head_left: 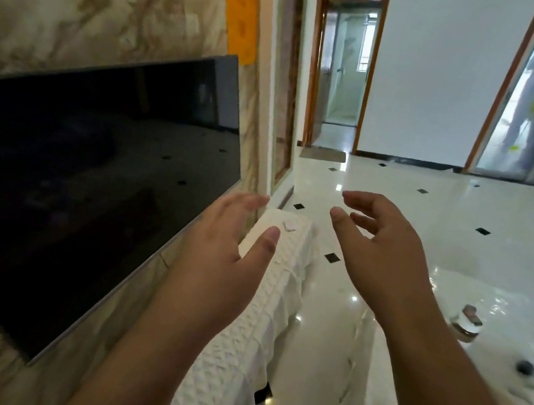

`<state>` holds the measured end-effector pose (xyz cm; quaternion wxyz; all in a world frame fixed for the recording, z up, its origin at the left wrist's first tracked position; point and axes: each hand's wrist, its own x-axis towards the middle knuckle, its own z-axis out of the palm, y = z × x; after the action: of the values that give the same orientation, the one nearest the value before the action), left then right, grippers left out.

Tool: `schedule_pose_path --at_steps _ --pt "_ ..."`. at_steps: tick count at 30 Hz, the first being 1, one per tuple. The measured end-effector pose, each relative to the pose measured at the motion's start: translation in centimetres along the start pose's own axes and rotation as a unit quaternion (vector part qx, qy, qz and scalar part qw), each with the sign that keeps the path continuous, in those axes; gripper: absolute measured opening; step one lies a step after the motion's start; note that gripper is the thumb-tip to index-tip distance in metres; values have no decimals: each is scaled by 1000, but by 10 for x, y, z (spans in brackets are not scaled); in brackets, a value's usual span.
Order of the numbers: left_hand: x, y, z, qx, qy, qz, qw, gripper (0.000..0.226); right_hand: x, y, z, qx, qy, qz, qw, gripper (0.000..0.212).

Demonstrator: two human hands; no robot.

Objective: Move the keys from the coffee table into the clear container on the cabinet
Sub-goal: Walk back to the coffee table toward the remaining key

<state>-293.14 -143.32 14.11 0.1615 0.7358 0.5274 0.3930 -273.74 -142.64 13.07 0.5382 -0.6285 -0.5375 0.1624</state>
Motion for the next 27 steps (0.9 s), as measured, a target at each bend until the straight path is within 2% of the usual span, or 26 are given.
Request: schedule_pose_path --at_steps 9,17,27 --pt "45 23 59 5 -30 9 999 40 41 45 -22 -28 19 20 999 35" --pt "75 24 109 -83 -83 13 993 37 55 87 -43 -81 37 68 994 41" --pt "144 -22 152 -129 -156 46 978 38 85 117 -34 -163 108 123 973 44"
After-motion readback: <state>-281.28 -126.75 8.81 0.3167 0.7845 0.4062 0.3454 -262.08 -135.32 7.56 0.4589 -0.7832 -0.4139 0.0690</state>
